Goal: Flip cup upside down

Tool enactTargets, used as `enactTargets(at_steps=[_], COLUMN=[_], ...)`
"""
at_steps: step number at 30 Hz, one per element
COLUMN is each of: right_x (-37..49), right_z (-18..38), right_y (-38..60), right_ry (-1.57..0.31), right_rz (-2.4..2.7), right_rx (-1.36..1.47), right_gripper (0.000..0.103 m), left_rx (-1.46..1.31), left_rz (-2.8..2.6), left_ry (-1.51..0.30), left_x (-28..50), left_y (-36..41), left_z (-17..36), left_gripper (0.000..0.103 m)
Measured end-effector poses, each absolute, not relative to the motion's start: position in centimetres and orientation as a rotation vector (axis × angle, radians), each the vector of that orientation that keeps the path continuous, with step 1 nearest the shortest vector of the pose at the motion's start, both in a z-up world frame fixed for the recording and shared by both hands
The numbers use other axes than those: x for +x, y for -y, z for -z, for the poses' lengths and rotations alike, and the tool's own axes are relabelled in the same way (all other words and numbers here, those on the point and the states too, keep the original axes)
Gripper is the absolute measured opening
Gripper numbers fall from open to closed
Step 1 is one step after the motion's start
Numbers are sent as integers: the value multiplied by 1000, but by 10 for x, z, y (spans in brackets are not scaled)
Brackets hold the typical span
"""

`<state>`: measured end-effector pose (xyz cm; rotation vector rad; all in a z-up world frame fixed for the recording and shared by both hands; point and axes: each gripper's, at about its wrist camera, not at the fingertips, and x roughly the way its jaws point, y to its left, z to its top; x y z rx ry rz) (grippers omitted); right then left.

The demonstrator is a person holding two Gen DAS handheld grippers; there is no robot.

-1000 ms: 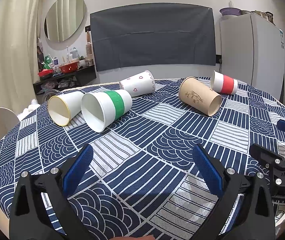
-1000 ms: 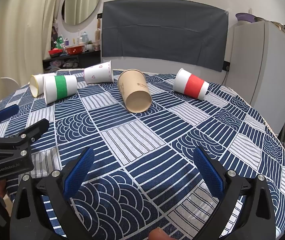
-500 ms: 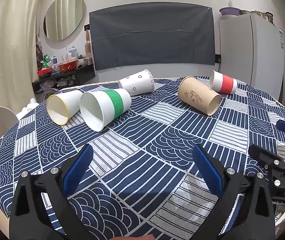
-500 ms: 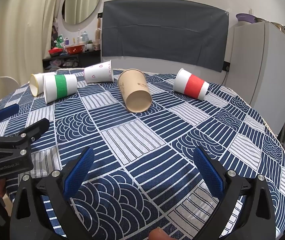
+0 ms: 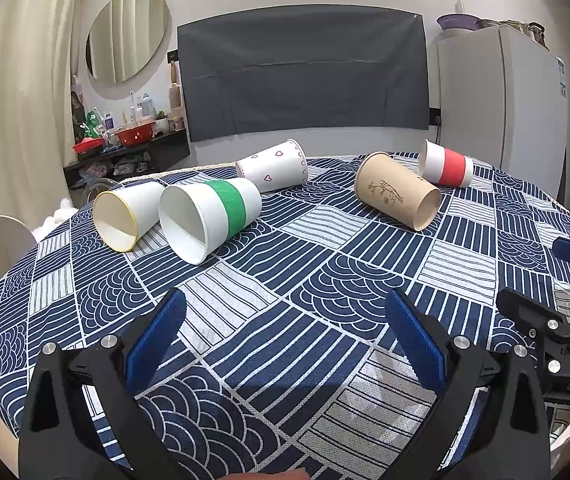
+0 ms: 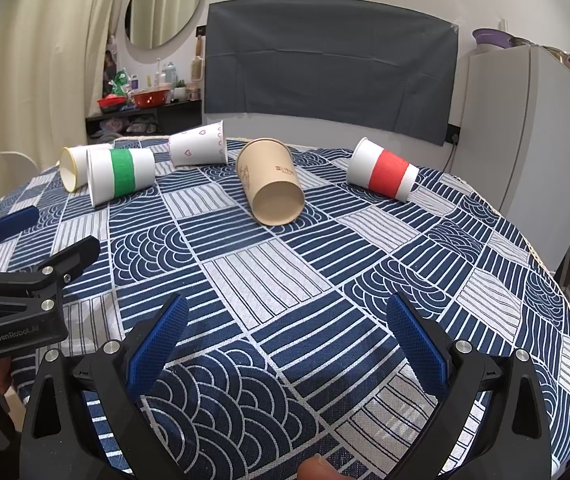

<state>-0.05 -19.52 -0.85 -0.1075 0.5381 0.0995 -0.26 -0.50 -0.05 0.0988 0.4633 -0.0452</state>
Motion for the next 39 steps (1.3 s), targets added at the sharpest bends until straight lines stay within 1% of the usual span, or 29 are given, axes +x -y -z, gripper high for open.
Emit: enactTargets(at_steps=[24, 27, 34, 39], right_x=[1, 0, 3, 4], right_z=[9, 9, 9, -2], right_y=[195, 196, 196, 191], right_ry=[-543, -544, -591, -604], right_rz=[-117, -113, -114, -109], right_rx=[-101, -94, -105, -128], right_gripper=[95, 95, 95, 95], left_rx=[102, 86, -18, -33], left_rz=[65, 93, 127, 100], left_ry=[-468, -505, -655, -621], left_x=[-3, 1, 21, 27], left_y=[6, 4, -13, -26], left_z=[-1, -1, 2, -10], left_gripper=[97, 97, 97, 97])
